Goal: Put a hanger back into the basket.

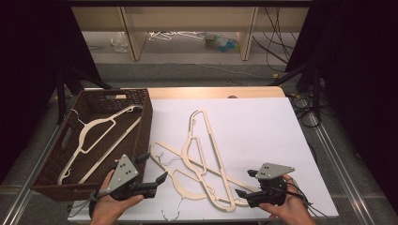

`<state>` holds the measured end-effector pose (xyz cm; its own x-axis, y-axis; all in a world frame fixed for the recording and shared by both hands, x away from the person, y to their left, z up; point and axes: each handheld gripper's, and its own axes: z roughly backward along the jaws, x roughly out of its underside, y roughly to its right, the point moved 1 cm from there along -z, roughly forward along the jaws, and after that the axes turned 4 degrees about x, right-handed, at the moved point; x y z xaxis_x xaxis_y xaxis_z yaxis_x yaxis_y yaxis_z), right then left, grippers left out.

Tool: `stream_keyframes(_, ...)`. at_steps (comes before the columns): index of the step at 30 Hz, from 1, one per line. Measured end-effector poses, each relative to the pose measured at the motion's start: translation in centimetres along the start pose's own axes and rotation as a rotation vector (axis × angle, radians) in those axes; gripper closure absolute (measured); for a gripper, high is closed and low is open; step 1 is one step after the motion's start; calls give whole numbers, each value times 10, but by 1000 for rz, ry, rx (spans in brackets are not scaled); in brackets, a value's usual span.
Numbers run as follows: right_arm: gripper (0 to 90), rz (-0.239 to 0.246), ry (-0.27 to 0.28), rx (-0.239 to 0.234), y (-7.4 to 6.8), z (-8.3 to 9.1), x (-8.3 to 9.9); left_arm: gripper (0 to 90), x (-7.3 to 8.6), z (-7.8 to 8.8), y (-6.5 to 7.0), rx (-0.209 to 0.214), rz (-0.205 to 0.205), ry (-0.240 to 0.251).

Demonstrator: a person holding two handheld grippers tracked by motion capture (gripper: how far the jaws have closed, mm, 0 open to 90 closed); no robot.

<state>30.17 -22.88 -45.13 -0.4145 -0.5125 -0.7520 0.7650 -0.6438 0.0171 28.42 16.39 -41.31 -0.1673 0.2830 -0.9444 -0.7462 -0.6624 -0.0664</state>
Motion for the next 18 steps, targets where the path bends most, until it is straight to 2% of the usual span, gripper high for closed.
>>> stream_keyframes(2, 223, -10, -10, 2, -2, 0, 0, 192, 6, -2, 8, 10, 2, -8)
stream_keyframes(7, 224, -8, -10, 13, -2, -3, 0, 188, 13, -2, 13, 25, -7, -19)
stream_keyframes(13, 231, -19, -32, 7, -4, -10, -2, 188, 19, -4, 13, 19, -2, -18)
stream_keyframes(15, 249, -26, -68, 15, -7, -18, -5, 188, 21, -5, 14, 23, 8, -14)
stream_keyframes(18, 270, -35, -89, 21, -8, -24, -6, 188, 20, -4, 13, 14, 0, -18)
